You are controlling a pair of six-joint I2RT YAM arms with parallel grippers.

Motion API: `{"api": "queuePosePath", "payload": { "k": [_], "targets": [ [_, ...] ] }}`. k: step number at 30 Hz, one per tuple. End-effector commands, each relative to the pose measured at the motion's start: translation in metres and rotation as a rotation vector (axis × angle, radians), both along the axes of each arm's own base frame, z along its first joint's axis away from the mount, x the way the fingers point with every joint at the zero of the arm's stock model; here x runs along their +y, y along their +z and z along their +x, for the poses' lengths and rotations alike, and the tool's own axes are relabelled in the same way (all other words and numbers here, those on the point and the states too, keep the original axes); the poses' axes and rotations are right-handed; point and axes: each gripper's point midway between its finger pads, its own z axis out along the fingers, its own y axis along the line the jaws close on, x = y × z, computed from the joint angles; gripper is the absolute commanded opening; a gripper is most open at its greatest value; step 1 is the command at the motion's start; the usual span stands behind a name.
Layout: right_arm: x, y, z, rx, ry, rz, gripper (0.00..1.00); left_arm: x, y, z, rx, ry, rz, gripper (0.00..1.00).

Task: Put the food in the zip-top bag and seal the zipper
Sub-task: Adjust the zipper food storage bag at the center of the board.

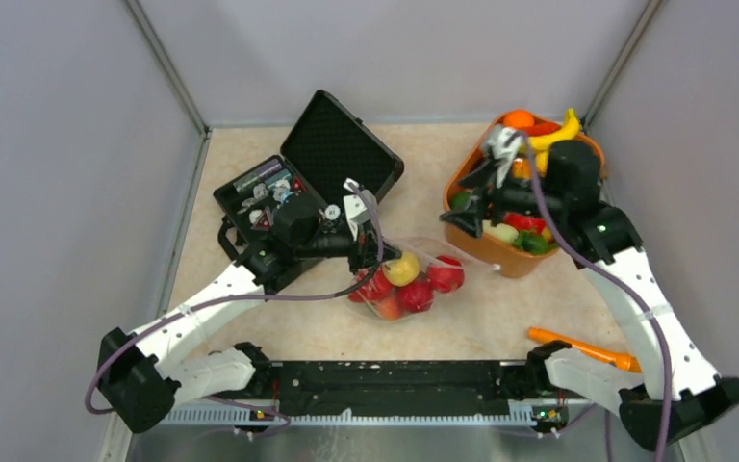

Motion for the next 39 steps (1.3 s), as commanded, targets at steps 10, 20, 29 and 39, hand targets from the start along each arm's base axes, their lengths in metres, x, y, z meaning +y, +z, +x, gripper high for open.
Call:
{"api": "queuePosePath", "payload": {
  "k": [10,20,29,39],
  "targets": [
    [-0.041,0.014,-0.001,-0.221,-0.198,0.429,0.79,0.029,0.017,0.021,-0.076,0.164,-0.064,0.0],
    [-0.05,-0.009,-0.019,-0.271,-0.058,0.394,0.84,0.045,0.022,0.013,-0.145,0.167,-0.028,0.0],
    [-0.033,-0.043,-0.045,-0.226,0.208,0.398,0.84,0.065,0.011,0.023,-0.149,0.295,-0.021,0.0],
    [-0.04,-0.073,-0.014,-0.271,0.059,0.397,0.79,0.073,0.026,0.014,-0.205,0.287,-0.067,0.0]
  ]
}}
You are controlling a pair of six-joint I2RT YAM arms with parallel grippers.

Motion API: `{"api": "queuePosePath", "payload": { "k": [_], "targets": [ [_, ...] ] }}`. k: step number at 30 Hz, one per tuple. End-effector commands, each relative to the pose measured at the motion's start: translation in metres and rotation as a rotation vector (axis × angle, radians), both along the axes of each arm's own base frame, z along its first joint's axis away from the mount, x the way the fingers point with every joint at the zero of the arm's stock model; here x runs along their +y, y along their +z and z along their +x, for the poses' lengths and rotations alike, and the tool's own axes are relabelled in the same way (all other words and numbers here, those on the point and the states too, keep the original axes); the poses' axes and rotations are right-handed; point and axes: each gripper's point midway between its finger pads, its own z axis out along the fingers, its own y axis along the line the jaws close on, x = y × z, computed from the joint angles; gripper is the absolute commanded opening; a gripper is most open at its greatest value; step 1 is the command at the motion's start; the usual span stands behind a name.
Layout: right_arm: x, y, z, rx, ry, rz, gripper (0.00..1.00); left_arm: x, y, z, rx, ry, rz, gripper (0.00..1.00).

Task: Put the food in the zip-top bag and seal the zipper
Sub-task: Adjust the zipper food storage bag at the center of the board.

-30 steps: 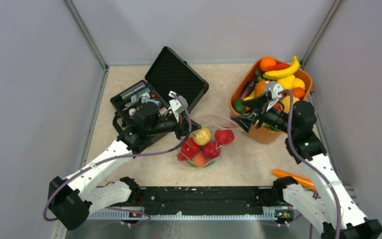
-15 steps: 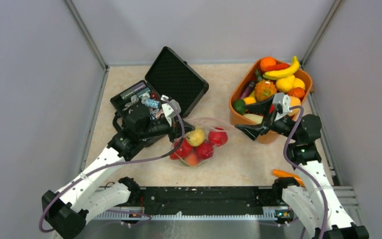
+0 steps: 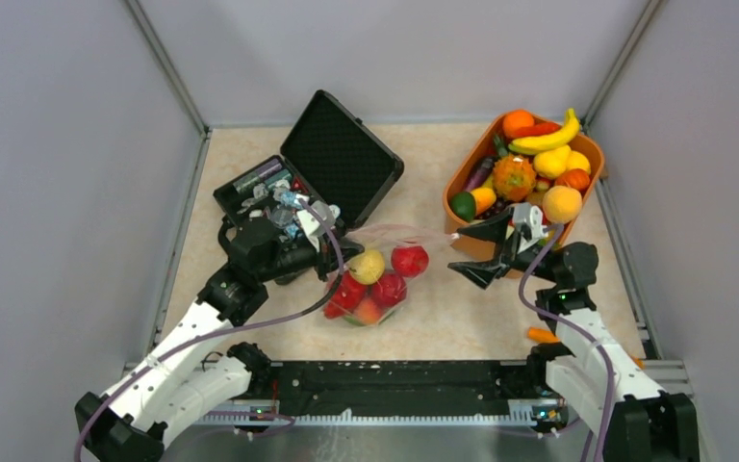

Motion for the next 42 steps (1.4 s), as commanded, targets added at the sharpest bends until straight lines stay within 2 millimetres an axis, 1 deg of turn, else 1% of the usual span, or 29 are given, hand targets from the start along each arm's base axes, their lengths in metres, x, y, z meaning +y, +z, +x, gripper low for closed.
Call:
{"api": "queuePosePath", "payload": {
  "k": [1,4,10,12,17,20,23,26,31,34,36,38,42],
  "targets": [
    [-0.004,0.014,0.017,-0.125,-0.05,-0.023,0.79,0.001,0.022,-0.001,-0.072,-0.014,-0.034,0.0],
    [-0.006,0.01,0.028,-0.112,-0.096,-0.017,0.78,0.0,0.024,-0.006,-0.075,-0.039,-0.032,0.0],
    [-0.012,0.009,0.044,-0.116,-0.168,-0.042,0.78,0.002,0.029,-0.01,-0.081,-0.043,-0.036,0.0],
    [-0.009,0.005,0.04,-0.107,-0.129,-0.064,0.78,0.003,0.03,-0.012,-0.086,-0.046,-0.039,0.0],
    [0.002,-0.01,0.024,-0.071,0.024,-0.074,0.71,0.003,0.036,-0.014,-0.099,-0.056,-0.048,0.0],
    [0.003,-0.011,0.026,-0.077,0.019,-0.044,0.7,0.0,0.042,-0.014,-0.108,-0.071,-0.055,0.0],
    [0.006,-0.019,0.023,-0.059,0.043,-0.048,0.67,0.0,0.043,-0.014,-0.107,-0.073,-0.055,0.0],
    [0.006,-0.021,0.022,-0.096,0.024,-0.043,0.66,0.001,0.043,-0.014,-0.11,-0.06,-0.055,0.0],
    [0.009,-0.025,0.02,-0.091,0.041,-0.043,0.66,0.005,0.042,-0.009,-0.142,-0.03,-0.045,0.0],
    [0.013,-0.023,0.013,-0.108,0.068,-0.027,0.65,0.004,0.039,-0.009,-0.127,-0.041,-0.042,0.0],
    [0.014,-0.027,0.012,-0.11,0.064,-0.025,0.63,0.003,0.04,-0.009,-0.126,-0.041,-0.048,0.0],
    [0.016,-0.032,0.011,-0.101,0.072,-0.032,0.58,0.004,0.04,-0.008,-0.129,-0.037,-0.052,0.0],
    [0.017,-0.034,0.011,-0.101,0.072,-0.036,0.57,0.005,0.04,-0.008,-0.132,-0.028,-0.053,0.0]
  ]
}}
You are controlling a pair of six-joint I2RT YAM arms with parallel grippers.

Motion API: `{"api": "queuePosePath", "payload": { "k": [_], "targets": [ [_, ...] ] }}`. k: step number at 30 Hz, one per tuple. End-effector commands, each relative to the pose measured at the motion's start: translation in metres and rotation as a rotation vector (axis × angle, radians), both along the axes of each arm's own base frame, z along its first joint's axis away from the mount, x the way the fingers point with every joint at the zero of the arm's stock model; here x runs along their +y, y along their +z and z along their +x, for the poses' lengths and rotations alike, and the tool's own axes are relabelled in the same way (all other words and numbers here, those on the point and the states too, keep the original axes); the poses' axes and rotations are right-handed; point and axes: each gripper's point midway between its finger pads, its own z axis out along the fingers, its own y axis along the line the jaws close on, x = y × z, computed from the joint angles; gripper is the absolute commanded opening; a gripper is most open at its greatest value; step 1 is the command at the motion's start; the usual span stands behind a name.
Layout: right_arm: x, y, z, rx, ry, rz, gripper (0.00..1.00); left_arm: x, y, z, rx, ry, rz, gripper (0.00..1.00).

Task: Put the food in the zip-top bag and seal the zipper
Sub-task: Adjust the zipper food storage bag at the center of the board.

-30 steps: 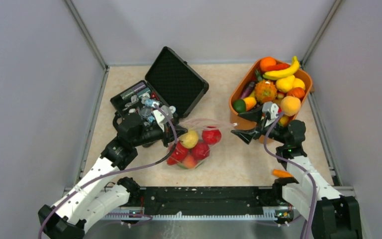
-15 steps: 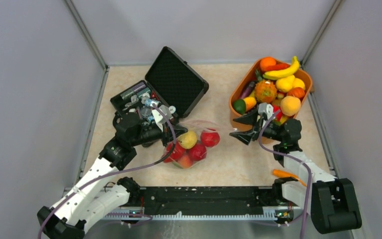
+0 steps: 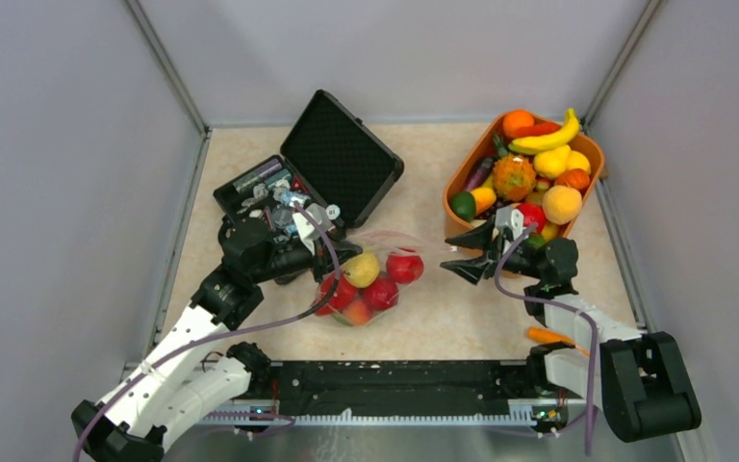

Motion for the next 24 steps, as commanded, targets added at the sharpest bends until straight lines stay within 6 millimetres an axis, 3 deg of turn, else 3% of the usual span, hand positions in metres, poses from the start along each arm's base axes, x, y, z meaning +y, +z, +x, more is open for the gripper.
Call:
{"api": "queuePosePath", "payload": {
  "k": [1,6,12,13,16,18,22,24],
  "targets": [
    [0.0034,0.008,-0.0028,-0.096,0.022,-0.005,0.55,0.0023,0.027,0.0032,-0.087,0.016,-0.05,0.0],
    [0.0039,0.0034,0.0003,-0.093,0.003,-0.009,0.4,0.0036,0.0281,0.0033,-0.091,0.024,-0.053,0.0],
    [0.002,0.0008,0.0036,-0.096,-0.026,-0.02,0.37,0.0051,0.0291,0.0031,-0.094,0.031,-0.055,0.0],
    [0.002,0.0001,0.0036,-0.095,-0.024,-0.026,0.28,0.0058,0.0303,0.0029,-0.097,0.034,-0.057,0.0],
    [0.002,-0.0001,0.005,-0.091,-0.03,-0.029,0.22,0.0068,0.0293,0.0036,-0.096,0.041,-0.055,0.0],
    [0.0025,0.0016,0.003,-0.102,-0.019,-0.028,0.1,0.0061,0.0285,0.003,-0.094,0.035,-0.053,0.0],
    [0.0027,0.0032,0.0032,-0.101,-0.019,-0.022,0.15,0.0055,0.0267,0.0033,-0.07,0.039,-0.067,0.0],
    [0.0033,0.0037,0.0023,-0.096,-0.01,-0.024,0.1,0.0052,0.0284,0.0037,-0.071,0.04,-0.073,0.0]
  ]
}}
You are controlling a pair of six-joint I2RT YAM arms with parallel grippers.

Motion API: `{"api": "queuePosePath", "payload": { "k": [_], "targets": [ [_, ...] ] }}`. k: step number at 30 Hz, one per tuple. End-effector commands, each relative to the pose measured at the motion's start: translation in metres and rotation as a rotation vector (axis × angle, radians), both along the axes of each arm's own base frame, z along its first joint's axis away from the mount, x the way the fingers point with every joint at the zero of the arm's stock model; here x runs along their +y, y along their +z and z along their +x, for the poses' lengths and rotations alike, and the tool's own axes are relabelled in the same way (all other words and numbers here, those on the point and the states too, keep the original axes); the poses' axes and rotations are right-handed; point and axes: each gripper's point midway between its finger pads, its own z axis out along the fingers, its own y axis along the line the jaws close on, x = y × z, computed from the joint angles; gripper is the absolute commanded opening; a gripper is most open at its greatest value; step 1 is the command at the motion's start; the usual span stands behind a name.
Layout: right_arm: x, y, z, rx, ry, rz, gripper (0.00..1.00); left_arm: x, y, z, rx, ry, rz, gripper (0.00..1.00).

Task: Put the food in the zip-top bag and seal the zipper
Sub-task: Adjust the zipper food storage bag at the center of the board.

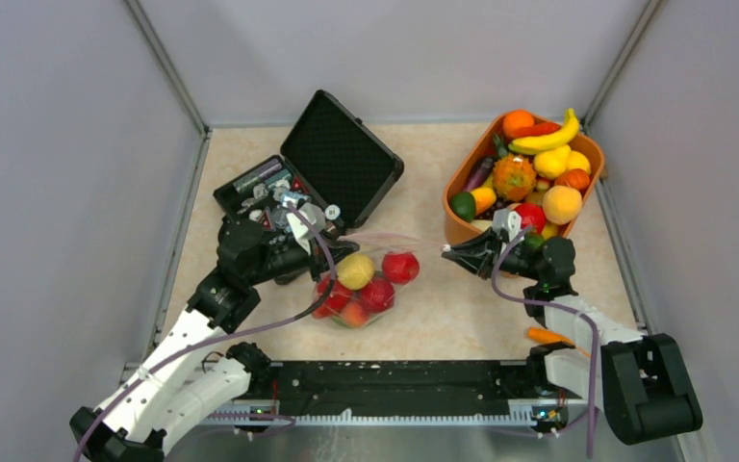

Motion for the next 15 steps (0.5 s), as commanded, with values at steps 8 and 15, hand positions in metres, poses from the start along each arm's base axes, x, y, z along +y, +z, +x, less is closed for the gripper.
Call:
{"api": "queuePosePath", "payload": {
  "k": [8,15],
  "targets": [
    [0.009,0.037,0.004,-0.004,0.058,0.048,0.0,0.002,0.021,0.004,-0.019,0.023,-0.025,0.04],
    [0.016,0.039,0.018,0.03,0.014,-0.021,0.0,0.014,0.043,0.008,-0.018,0.105,-0.007,0.9]
  ]
}}
